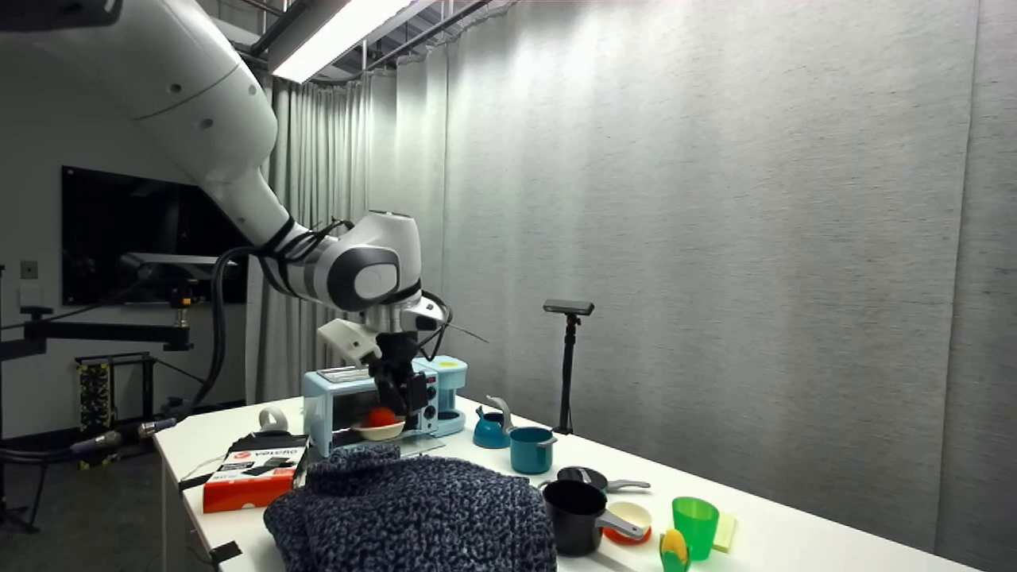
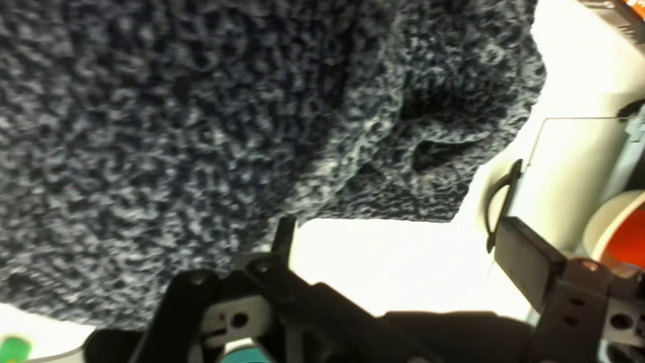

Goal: Fold the fleece blanket in half

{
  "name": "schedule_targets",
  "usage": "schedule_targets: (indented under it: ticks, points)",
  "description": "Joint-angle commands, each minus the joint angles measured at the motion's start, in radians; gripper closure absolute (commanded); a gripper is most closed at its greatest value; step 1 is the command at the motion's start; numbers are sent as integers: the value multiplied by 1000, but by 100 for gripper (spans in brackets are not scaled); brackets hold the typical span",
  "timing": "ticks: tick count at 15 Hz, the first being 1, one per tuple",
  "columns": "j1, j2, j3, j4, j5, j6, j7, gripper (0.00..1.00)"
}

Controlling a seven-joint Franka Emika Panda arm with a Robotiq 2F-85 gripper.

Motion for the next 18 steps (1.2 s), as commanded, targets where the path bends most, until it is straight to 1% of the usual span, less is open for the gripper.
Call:
schedule_targets:
  ticks: [1, 3, 4, 6, 7, 9, 13, 14, 15, 18]
  points:
    - [-27, -32, -59, 48, -185, -185, 123, 0]
    - [-44, -3, -74, 81, -212, -229, 146, 0]
    - [-60, 19, -77, 72, -163, -163, 112, 0]
    - [-80, 56, -79, 73, -98, -97, 60, 0]
    - [-87, 78, -79, 79, -75, -93, 58, 0]
    - [-98, 122, -81, 76, -35, -47, 46, 0]
    - [-129, 216, -56, 106, 90, -1, -52, 0]
    - [-135, 234, -49, 115, 117, 4, -76, 25]
    - [-146, 240, -44, 121, 141, -4, -111, 26]
    - [-154, 266, -35, 144, 173, -21, -168, 49]
